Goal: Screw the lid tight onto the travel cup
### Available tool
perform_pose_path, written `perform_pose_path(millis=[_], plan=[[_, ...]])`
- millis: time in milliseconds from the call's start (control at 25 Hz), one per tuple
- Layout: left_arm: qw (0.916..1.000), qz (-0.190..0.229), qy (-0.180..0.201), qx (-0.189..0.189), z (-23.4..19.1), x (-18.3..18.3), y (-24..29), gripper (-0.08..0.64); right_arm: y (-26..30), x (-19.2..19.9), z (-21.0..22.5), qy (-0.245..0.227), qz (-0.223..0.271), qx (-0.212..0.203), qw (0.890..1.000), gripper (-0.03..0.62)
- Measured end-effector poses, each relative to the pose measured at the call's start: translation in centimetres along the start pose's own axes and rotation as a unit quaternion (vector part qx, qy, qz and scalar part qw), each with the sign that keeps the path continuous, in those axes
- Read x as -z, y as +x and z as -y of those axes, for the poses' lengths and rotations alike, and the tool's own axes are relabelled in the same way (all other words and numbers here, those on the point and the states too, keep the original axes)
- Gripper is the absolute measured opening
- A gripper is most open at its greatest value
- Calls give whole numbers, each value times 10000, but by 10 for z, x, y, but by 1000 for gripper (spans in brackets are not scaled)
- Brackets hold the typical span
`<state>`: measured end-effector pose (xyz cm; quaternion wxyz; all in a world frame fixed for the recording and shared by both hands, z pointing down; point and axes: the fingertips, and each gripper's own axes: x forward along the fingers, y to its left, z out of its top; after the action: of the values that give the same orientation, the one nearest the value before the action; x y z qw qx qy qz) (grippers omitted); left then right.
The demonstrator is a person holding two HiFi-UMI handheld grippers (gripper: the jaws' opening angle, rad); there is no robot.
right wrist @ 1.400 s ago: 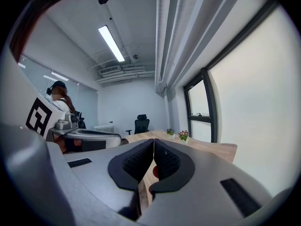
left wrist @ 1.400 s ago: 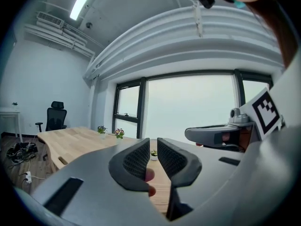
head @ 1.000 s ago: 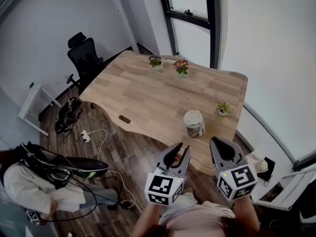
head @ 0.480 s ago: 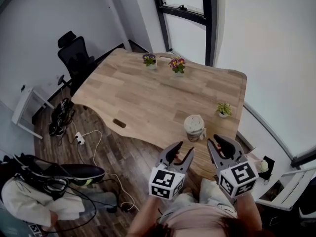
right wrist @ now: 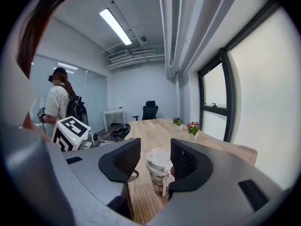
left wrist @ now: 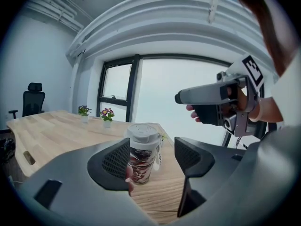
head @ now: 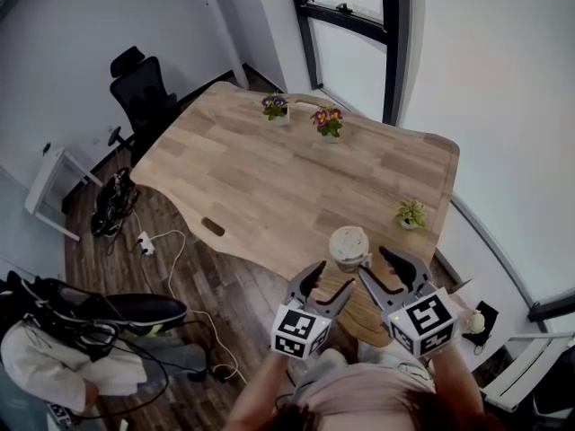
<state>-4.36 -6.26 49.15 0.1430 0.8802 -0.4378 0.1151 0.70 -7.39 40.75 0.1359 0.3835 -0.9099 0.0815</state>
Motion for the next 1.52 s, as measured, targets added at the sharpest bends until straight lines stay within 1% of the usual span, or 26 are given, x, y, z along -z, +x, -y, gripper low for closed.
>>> perform_pose_path(millis=[160, 280, 360, 480, 680, 800, 960, 1120, 1360, 1440, 1520], plan=[[9999, -117, 73, -36, -9, 14, 16, 297, 15, 10, 6, -166, -190, -355, 9990, 208], [9998, -202, 3, -28, -15, 26, 23, 310, 26, 21, 5, -276, -337, -650, 9969, 240], [9997, -241, -10, -6, -19, 30, 28, 318, 34, 28, 6, -361, -424, -801, 9952, 257], [9993, -365, 70, 59, -21, 39, 35, 324, 45, 37, 7, -464, -536, -969, 9928, 281], [9983, -558, 97, 111, -31, 57, 47, 336, 62, 52, 13, -473, -708, -1144, 9898, 299], [9980, -597, 88, 186, -31, 59, 53, 342, 69, 59, 15, -441, -774, -1252, 9881, 308], [9974, -658, 162, 248, -32, 63, 63, 351, 76, 65, 15, -364, -785, -1516, 9846, 316], [9966, -691, 214, 384, -31, 64, 71, 356, 81, 68, 16, -410, -786, -1743, 9807, 331], [9944, -767, 435, 576, -33, 66, 83, 359, 90, 80, 12, -528, -1071, -2155, 9692, 344], [9929, -807, 590, 642, -31, 67, 87, 359, 92, 81, 11, -566, -1102, -2239, 9667, 344], [9915, -831, 795, 606, -30, 67, 91, 359, 93, 81, 10, -582, -1078, -2287, 9658, 344]])
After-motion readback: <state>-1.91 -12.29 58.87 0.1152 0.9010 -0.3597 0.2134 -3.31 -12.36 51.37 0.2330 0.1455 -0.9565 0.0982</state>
